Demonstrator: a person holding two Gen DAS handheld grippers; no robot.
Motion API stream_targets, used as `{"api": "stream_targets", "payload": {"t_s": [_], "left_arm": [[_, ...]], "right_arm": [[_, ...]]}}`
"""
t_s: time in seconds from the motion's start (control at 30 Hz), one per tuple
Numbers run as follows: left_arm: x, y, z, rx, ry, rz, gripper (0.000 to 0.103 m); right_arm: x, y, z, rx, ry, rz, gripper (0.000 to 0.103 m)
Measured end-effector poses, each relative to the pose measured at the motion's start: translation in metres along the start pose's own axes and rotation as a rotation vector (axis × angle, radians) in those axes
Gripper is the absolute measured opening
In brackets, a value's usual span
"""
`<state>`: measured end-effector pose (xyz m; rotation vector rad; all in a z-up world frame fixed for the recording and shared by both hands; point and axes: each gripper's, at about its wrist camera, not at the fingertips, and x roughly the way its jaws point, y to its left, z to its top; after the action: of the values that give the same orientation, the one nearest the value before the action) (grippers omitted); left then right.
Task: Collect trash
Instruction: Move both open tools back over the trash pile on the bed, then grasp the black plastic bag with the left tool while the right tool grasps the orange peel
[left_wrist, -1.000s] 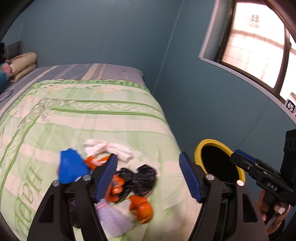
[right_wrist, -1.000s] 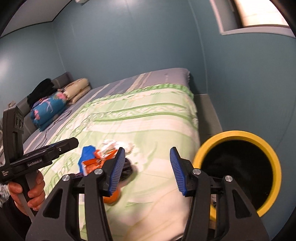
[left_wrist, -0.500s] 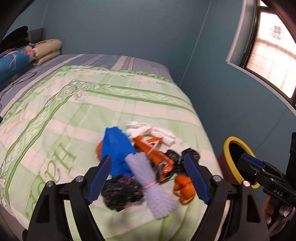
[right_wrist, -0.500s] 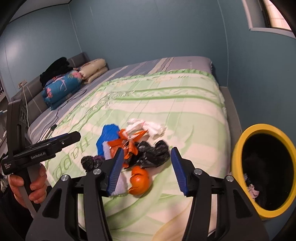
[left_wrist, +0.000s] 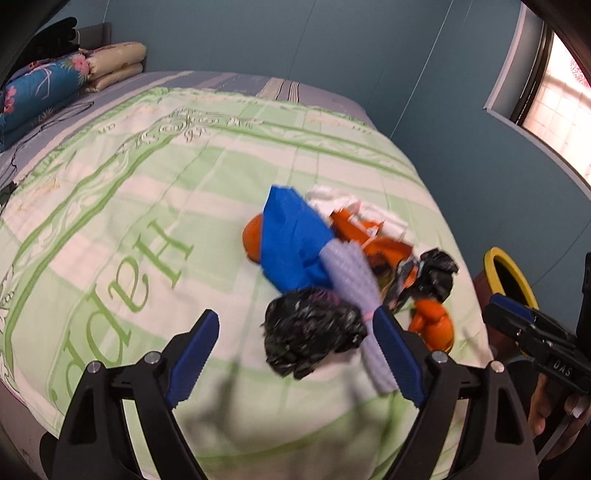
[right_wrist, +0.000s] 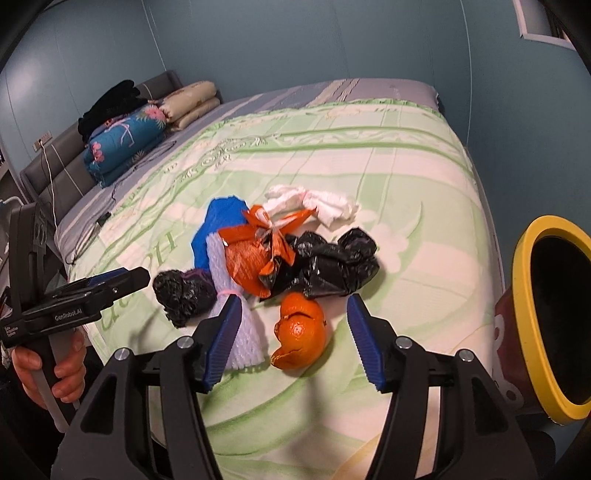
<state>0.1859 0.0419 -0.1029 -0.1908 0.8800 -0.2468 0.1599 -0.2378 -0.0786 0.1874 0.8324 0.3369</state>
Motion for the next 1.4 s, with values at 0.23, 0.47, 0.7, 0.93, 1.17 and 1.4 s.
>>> {"api": "stream_targets", "payload": {"t_s": [0.23,0.47,0.7,0.93,1.17,1.4], "left_arm": [[0.018,0.006,-0.010,-0.010,0.035,-0.004,0.082],[0.032,0.005,-0.016,0.006,0.055,-0.012,0.082],[0.039,0.002,-0.017,0.035,0.053,-0.006,0.082],[0.046,0.004,-0.017,0.031,0.054,-0.019,0.080],[0.050,0.000,-0.017,0.059,0.056,-0.046,0.065],[0.053,-0.011,-0.018,0.110,0.053,-0.049,0.050]], "right_arm": [[0.021,-0.003,-0.008,0.010,0.042,-0.023,0.067],[0.034,-0.003,-0.012,-0.020,0.064,-0.061,0.072],[0.040,-0.003,-0.010,-0.045,0.055,-0.102,0.072],[0.048,0.004,-0.012,-0.087,0.071,-0.121,0.072],[0.061,0.009,-0.017,-0.108,0.108,-0.126,0.064],[0.069,0.009,-0.021,-0.108,0.138,-0.130,0.047]]}}
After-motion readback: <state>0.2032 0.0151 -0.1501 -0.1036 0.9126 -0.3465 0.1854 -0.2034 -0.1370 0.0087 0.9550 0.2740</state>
